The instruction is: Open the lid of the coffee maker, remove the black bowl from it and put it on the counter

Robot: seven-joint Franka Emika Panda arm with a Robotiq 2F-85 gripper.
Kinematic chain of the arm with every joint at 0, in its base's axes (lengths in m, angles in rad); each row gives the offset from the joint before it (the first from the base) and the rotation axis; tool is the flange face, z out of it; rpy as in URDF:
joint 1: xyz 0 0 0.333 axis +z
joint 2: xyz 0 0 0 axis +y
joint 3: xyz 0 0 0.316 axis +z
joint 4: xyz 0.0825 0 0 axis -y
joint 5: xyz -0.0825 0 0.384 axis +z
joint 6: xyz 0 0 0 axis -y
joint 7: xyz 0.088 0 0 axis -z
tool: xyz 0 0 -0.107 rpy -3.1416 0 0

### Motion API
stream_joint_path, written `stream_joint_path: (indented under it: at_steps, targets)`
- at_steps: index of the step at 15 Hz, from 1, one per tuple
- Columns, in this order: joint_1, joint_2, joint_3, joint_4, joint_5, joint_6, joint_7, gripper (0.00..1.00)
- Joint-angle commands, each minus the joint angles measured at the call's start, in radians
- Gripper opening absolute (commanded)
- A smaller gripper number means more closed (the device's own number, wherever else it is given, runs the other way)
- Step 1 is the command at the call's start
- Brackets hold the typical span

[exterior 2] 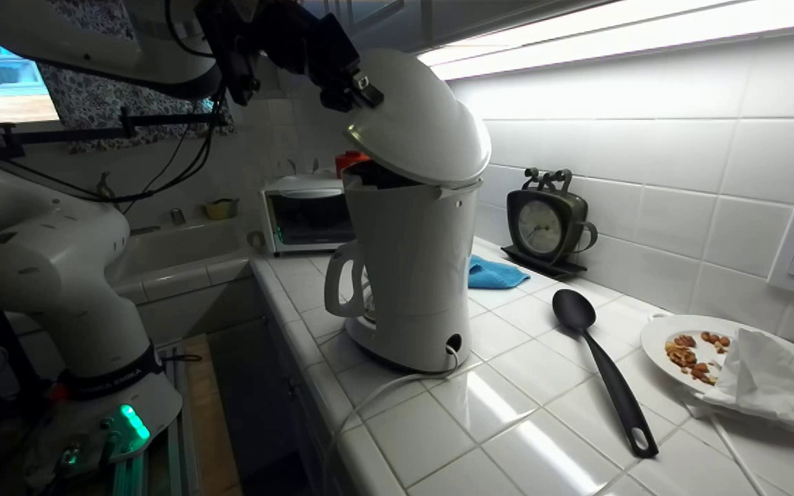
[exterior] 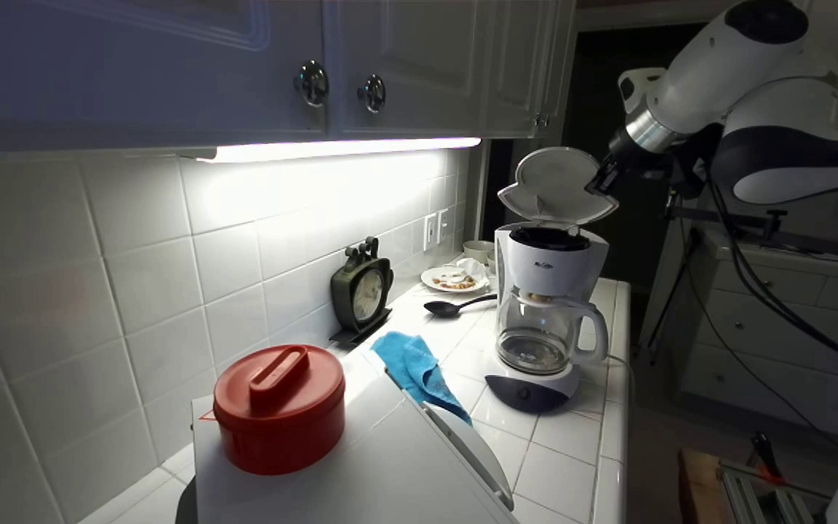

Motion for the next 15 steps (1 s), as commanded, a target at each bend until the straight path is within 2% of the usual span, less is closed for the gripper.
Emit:
stream_joint_path:
  at_steps: [1, 2, 3, 5, 6, 8, 9, 11, 12, 14, 15]
  targets:
    - [-0.021, -0.037, -0.021, 0.014, -0.013, -0.058, 0.026, 0.08]
    - [-0.022, -0.039, -0.026, 0.018, -0.008, -0.073, 0.032, 0.08]
    - [-0.025, -0.037, -0.030, 0.025, -0.004, -0.086, 0.041, 0.36]
    - [-0.028, -0.034, -0.038, 0.037, -0.001, -0.107, 0.062, 0.37]
    - [-0.033, -0.028, -0.044, 0.048, -0.004, -0.119, 0.070, 0.48]
    - [-0.041, -0.014, -0.058, 0.069, -0.006, -0.136, 0.081, 0.49]
    - [-0.044, -0.012, -0.063, 0.077, -0.007, -0.143, 0.084, 0.56]
    - [-0.054, -0.006, -0.074, 0.091, -0.013, -0.151, 0.090, 0.63]
    - [-0.059, -0.005, -0.080, 0.098, -0.016, -0.156, 0.093, 0.77]
    - [-0.069, -0.001, -0.090, 0.107, -0.022, -0.159, 0.101, 0.96]
    - [-0.075, 0.001, -0.096, 0.111, -0.024, -0.160, 0.104, 0.99]
